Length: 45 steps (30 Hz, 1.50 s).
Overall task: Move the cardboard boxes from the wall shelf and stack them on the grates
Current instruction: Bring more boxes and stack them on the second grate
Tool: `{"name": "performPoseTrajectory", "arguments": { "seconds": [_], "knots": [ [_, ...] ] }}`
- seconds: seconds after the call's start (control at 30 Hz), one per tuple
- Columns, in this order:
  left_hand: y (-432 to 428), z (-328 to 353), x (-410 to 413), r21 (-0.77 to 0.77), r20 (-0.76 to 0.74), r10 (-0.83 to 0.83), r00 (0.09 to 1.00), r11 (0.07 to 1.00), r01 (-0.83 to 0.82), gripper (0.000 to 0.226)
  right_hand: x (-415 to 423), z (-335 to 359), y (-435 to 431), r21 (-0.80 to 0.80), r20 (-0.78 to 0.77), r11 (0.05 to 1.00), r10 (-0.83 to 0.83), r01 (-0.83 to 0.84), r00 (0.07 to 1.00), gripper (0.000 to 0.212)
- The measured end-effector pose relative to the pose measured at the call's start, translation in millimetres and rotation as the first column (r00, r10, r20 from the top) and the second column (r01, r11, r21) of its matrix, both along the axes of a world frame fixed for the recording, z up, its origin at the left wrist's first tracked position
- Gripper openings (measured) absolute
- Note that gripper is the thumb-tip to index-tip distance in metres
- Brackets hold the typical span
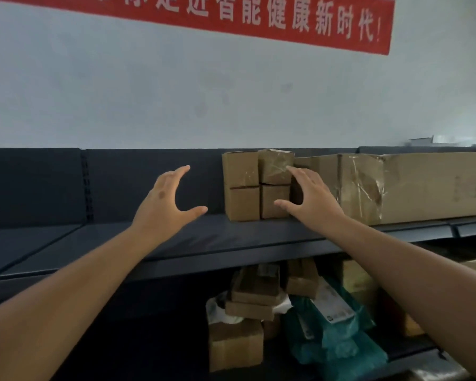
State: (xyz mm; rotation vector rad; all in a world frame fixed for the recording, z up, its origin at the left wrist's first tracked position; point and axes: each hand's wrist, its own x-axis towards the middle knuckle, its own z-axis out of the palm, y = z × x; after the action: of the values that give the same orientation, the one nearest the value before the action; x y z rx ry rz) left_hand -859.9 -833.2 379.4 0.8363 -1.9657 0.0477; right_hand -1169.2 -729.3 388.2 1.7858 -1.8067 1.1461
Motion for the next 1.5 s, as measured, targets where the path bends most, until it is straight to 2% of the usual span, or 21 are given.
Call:
{"name": "performPoseTrajectory", "arguments": {
  "seconds": [0.17,0.37,0.53,0.7,0.87,1.17,1.37,1.5],
  "knots": [
    [-31,6,-49,-0.006,0.091,0.098,0.991,0.995,-0.097,0.092,-40,4,-35,0.061,-0.012,0.997,-0.048,0.049,0.999,0.081],
    [-65,19,-84,-0.008,0.156,0.154,0.976,0.988,-0.154,0.1,-47,16,-80,0.077,-0.015,0.996,-0.042,0.043,0.999,0.085],
    [-87,33,-106,0.066,0.107,0.121,0.987,0.989,-0.129,0.113,-45,34,-109,0.038,0.12,0.999,-0.023,0.018,0.993,0.101],
    [-99,38,-120,0.182,0.022,-0.011,1.0,0.983,0.007,0.125,-49,43,-129,0.04,0.236,0.996,0.069,-0.081,0.969,0.117],
    [-105,36,-134,0.193,-0.02,-0.084,0.996,0.977,0.086,0.123,-50,43,-134,0.044,0.194,0.989,0.13,-0.141,0.972,0.104],
    [-89,42,-127,0.092,-0.082,-0.096,0.992,0.99,0.104,0.111,-40,42,-119,-0.137,0.139,0.977,0.182,-0.164,0.973,0.095],
    [-61,49,-83,-0.016,-0.136,-0.082,0.987,0.997,0.081,0.109,3,53,-96,-0.198,0.078,0.963,0.204,-0.185,0.976,0.09],
    [-38,49,-24,-0.033,-0.153,-0.032,0.988,0.999,0.027,0.108,58,57,-84,-0.205,0.075,0.943,0.281,-0.261,0.957,0.089]
  ]
}}
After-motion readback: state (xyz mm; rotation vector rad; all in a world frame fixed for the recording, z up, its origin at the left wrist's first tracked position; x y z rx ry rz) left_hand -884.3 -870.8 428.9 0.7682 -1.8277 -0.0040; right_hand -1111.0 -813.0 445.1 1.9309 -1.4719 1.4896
